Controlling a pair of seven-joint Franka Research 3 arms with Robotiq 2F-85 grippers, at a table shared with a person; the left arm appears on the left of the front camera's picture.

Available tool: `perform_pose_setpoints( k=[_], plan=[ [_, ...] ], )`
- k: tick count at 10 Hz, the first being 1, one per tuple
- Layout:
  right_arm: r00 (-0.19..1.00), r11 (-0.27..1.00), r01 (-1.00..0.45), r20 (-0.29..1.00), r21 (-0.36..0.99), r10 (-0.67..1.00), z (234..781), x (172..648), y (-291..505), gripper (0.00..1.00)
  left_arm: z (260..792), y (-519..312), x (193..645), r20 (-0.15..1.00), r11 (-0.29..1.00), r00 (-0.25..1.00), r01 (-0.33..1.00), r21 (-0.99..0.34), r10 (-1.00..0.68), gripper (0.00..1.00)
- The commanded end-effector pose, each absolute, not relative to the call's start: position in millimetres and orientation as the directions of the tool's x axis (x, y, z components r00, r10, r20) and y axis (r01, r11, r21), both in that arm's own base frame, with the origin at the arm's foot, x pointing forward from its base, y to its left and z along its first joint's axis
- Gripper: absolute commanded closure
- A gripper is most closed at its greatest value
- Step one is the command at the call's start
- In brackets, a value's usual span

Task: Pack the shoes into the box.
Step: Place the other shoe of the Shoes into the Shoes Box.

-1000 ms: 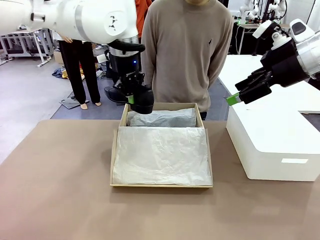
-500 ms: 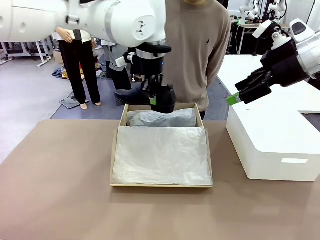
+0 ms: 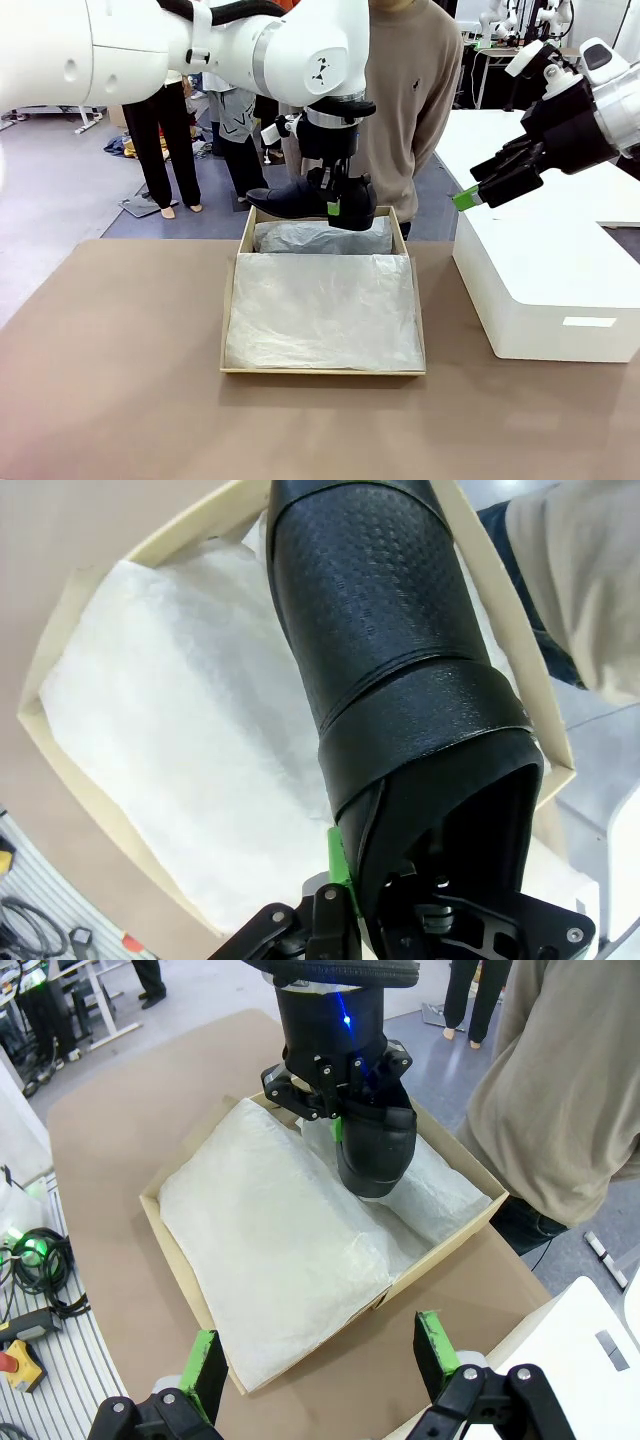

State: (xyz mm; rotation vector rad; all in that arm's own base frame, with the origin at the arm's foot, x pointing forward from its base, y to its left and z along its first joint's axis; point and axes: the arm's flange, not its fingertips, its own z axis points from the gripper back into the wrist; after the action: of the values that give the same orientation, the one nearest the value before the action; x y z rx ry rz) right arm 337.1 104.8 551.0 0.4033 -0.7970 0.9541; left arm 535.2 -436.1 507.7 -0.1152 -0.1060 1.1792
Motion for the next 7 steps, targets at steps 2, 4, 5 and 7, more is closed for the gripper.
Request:
perform_pose_setpoints(
  k=[2, 4, 5, 7],
  plan=[
    [0.323, 0.525, -0.851, 0.765, -0.024, 0.558, 550.3, 338.9, 104.6, 0.00, 507.9, -432.1, 533.4, 0.024, 0.386, 0.387, -0.910, -0.150, 0.922, 1.00],
    [0.323, 0.525, -0.851, 0.765, -0.024, 0.558, 550.3, 338.9, 104.6, 0.00, 507.9, -432.1, 533.4, 0.024, 0.386, 0.387, -0.910, -0.150, 0.922, 1.00],
    [0.323, 0.525, -0.851, 0.765, -0.024, 0.558, 550.3, 338.9, 104.6, 0.00, 503.2, -436.3, 535.4, 0.023, 0.381, 0.382, -0.913, -0.142, 0.924, 1.00],
    [0.323, 0.525, -0.851, 0.765, -0.024, 0.558, 550.3, 338.9, 104.6, 0.00, 498.2, -453.0, 535.6, 0.015, 0.327, 0.329, -0.932, -0.154, 0.944, 1.00]
  ],
)
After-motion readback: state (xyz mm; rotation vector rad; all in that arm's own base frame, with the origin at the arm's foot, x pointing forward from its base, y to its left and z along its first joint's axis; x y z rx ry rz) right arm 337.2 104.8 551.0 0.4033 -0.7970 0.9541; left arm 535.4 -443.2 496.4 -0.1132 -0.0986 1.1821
